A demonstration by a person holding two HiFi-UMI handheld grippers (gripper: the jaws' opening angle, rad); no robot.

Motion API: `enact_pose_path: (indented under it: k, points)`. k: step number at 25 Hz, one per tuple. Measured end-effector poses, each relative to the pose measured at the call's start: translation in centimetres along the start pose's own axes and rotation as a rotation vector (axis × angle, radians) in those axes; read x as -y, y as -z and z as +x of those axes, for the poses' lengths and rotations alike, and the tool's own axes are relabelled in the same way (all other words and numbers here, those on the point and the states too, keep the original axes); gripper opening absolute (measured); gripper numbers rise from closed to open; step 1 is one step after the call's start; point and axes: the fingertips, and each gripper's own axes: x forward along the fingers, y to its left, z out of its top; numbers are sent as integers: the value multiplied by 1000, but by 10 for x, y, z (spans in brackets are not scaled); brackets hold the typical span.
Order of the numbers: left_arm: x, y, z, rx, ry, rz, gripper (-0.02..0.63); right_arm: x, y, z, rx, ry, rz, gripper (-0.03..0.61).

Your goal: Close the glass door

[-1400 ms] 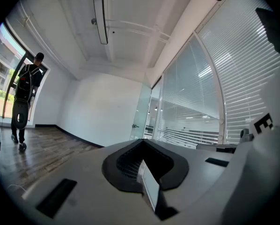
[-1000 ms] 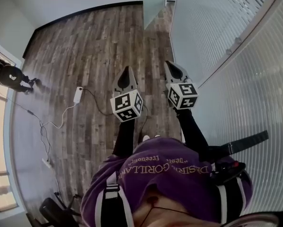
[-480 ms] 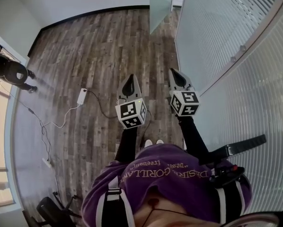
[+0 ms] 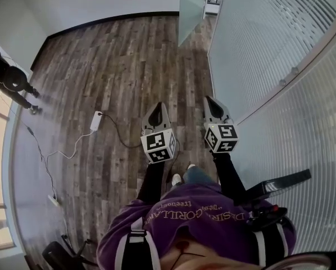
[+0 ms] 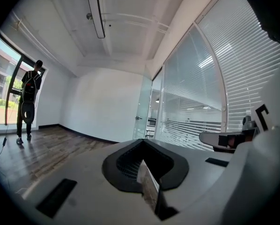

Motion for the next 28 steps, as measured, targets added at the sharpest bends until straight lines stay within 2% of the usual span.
enact_pose_path:
  k: [4, 13, 20, 28]
  points:
    - [-1, 4, 19, -10, -4, -5, 2, 8, 1, 18, -11, -9, -4, -9]
    - [-12, -13, 93, 17, -46, -8, 2, 35, -14, 97, -21, -66, -40, -9]
    - [3, -20, 149, 23, -83, 6, 2, 82, -22, 146, -31, -101, -21, -9]
    - [4, -22, 182, 26, -126, 0, 2, 102, -25, 176, -43, -140, -37, -9]
